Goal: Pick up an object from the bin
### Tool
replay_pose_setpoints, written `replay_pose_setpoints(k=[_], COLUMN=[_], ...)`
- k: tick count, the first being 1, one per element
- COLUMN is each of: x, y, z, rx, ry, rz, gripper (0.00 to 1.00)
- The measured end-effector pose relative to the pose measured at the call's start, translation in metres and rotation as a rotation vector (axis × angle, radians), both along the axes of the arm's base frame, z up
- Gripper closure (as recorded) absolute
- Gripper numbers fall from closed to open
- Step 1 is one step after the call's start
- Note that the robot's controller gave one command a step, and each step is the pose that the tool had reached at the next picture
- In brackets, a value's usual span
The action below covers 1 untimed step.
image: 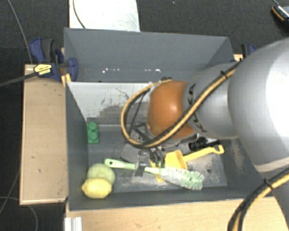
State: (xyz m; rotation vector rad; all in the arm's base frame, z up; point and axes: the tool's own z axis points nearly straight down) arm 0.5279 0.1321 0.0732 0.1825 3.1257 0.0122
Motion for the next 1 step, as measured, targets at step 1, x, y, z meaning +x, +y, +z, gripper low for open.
replay_pose_setpoints(k=[1], x=[0.0024], y=[-0.0888], z=[-0.0012], rx=[-0.001], ry=[-0.008], rz=[0.012], gripper=[0.0])
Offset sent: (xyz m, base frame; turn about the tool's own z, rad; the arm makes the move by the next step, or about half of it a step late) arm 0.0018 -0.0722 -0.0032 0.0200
